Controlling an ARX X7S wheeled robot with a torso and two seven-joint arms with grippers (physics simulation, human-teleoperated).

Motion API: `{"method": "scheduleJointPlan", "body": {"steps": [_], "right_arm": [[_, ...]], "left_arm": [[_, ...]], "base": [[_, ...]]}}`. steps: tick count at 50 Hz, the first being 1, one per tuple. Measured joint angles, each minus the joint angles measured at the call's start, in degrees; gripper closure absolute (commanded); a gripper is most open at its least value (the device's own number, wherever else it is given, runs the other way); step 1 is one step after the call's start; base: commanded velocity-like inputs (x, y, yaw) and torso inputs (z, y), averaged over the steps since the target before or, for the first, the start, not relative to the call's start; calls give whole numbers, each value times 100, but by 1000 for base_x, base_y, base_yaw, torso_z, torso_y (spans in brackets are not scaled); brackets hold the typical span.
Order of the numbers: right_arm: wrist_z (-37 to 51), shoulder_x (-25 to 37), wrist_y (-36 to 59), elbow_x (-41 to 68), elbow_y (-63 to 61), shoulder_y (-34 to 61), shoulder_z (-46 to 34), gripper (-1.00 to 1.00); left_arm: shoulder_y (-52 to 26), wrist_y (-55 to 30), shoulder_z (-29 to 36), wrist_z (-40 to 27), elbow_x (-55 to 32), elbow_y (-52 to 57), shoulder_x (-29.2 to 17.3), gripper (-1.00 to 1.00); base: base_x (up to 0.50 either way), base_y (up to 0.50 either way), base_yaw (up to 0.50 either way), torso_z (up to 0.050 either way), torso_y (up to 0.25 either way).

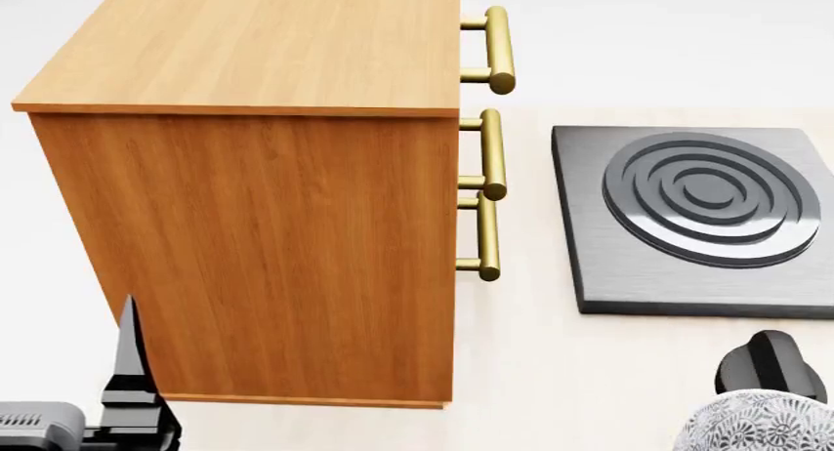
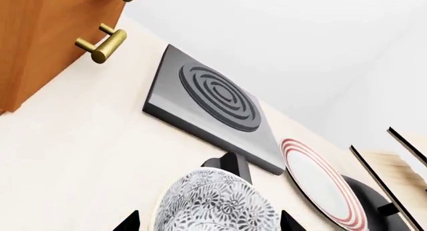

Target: Put the bowl on the top of the cabinet.

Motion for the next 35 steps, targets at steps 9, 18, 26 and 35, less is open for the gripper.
{"method": "scheduleJointPlan", "body": {"steps": [9,18,26,35], "right_arm": [[6,-14,-109,8,145,-65,-2,-100],[11,-25,-188,14,248,-104,-13,-100],[2,-36,-246,34,319,-133,-10,-100],[-12,-45,-322,44,439,-149,-47,-100]], "left_arm": [[-7,13,25,-17,-3,-24,-9,-100],[-11,32,39,-32,-12,-47,-22,-100],[-16,40,54,-48,-20,-70,-30,-100],[-28,42,76,-66,-24,-91,-40,-100]], "base": [[0,0,0,0,0],[0,0,0,0,0],[0,0,0,0,0],[0,0,0,0,0]]}}
